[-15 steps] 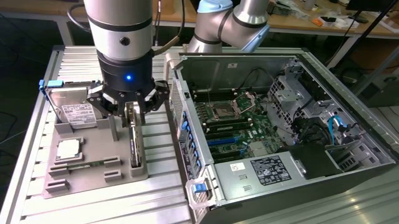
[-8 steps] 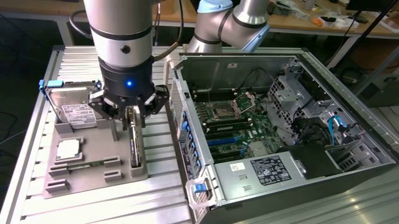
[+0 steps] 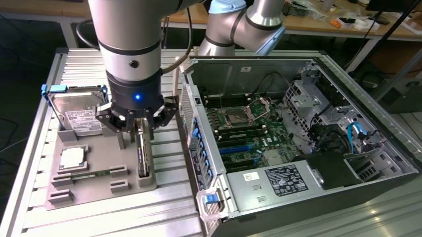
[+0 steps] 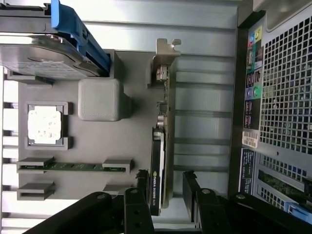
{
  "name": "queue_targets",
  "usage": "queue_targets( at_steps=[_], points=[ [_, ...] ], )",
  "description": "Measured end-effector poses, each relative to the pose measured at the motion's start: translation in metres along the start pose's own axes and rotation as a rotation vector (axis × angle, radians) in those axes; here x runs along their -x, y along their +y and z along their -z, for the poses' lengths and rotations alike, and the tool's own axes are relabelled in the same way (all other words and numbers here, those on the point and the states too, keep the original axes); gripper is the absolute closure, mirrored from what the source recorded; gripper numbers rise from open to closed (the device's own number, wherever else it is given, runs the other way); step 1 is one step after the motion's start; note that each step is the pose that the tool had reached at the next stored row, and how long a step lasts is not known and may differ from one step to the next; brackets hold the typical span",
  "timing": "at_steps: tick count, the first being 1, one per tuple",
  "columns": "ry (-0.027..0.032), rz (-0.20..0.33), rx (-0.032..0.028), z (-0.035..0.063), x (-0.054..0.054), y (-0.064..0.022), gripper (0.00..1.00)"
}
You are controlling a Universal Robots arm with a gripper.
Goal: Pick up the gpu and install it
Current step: 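Pick up the gpu and move the gpu toward the slot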
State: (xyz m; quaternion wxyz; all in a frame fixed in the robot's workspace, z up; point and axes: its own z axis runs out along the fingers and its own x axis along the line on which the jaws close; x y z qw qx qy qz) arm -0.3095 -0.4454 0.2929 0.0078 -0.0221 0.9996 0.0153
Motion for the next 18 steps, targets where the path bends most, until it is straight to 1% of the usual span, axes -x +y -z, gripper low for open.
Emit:
queue_targets(
  at_steps=[8,17,18],
  points=[
    [0.0,0.0,0.0,-0.0155,-0.006,0.0001,0.58],
    [0.0013,0.0,0.0,-0.0328,-0.006,-0.0002,0.58],
    [0.0016,0.0,0.0001,-0.0352,-0.006,0.0008,0.58]
  ],
)
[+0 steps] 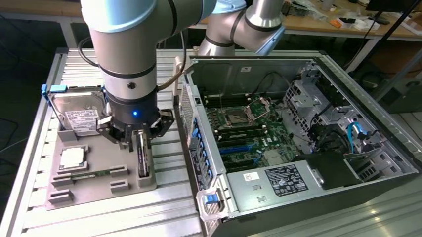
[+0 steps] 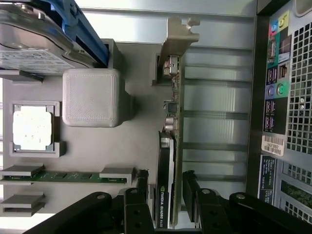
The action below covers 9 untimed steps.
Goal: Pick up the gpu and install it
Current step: 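Pick up the gpu and move the gpu toward the slot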
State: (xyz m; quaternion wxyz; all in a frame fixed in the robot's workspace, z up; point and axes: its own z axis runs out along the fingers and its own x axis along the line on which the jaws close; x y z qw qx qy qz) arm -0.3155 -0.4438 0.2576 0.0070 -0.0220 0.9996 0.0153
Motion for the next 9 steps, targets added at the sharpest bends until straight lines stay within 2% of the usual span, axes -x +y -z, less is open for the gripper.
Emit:
queue_targets(
  at_steps=[4,9],
  points=[
    [0.0002,0.0,0.0001,-0.0046,0.0003,0.0061,0.58],
    [0.0004,0.0,0.0,-0.0059,0.0004,0.0062,0.58]
  ],
)
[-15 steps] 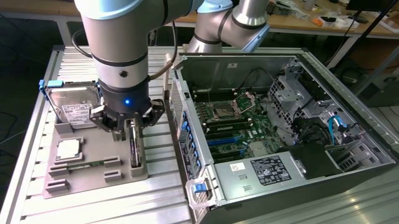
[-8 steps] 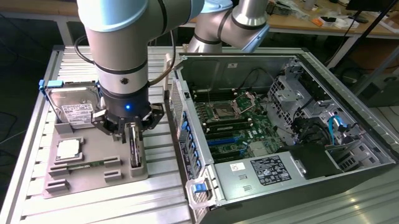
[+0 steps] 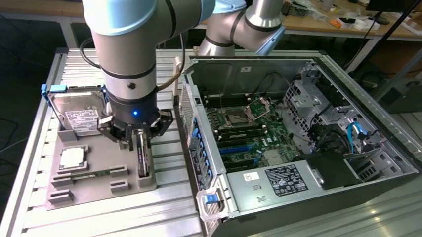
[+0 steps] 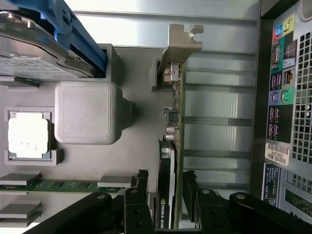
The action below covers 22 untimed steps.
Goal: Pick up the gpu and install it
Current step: 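Pick up the gpu and move the gpu toward the slot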
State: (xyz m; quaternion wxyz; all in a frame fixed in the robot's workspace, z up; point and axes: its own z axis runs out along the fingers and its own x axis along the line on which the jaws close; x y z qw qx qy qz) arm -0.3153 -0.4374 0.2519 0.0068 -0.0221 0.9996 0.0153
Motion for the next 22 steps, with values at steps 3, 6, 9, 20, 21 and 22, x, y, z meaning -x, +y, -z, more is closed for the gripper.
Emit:
queue_targets(
  at_steps=[3,6,9,20,21,22],
  points=[
    [0.0001,0.0,0.0,-0.0007,0.0,0.0,0.58],
    [0.0,0.0,0.0001,-0.0015,0.0,0.0,0.58],
    [0.0,0.0,0.0,-0.0023,-0.0001,-0.0001,0.58],
    [-0.0001,0.0,0.0012,-0.0037,-0.0001,-0.0001,0.39],
    [0.0,0.0,0.0012,-0.0036,-0.0001,-0.0001,0.39],
    [-0.0001,0.0,0.0013,-0.0037,-0.0001,-0.0001,0.33]
  ],
)
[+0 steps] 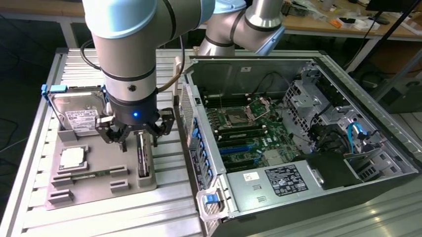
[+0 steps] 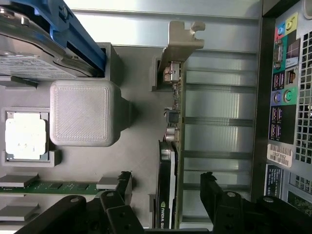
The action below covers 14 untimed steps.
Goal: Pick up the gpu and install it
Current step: 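Pick up the gpu and move the gpu toward the slot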
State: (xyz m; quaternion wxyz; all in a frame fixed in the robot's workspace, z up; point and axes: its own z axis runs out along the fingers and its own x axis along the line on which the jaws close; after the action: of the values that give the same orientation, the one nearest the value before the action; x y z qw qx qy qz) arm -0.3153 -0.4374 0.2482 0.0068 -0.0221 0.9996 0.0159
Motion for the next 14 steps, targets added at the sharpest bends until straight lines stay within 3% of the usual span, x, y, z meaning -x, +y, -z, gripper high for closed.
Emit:
queue_targets(
  at_steps=[5,6,11,14],
  points=[
    [0.0,0.0,0.0,0.0,0.0,0.0,0.34],
    [0.0001,0.0,0.0,0.0,0.0,0.0,0.4],
    [0.0001,0.0,0.0,-0.0001,0.0,0.0,0.53],
    [0.0,0.0,0.0,-0.0002,0.0,0.0,0.71]
  ],
)
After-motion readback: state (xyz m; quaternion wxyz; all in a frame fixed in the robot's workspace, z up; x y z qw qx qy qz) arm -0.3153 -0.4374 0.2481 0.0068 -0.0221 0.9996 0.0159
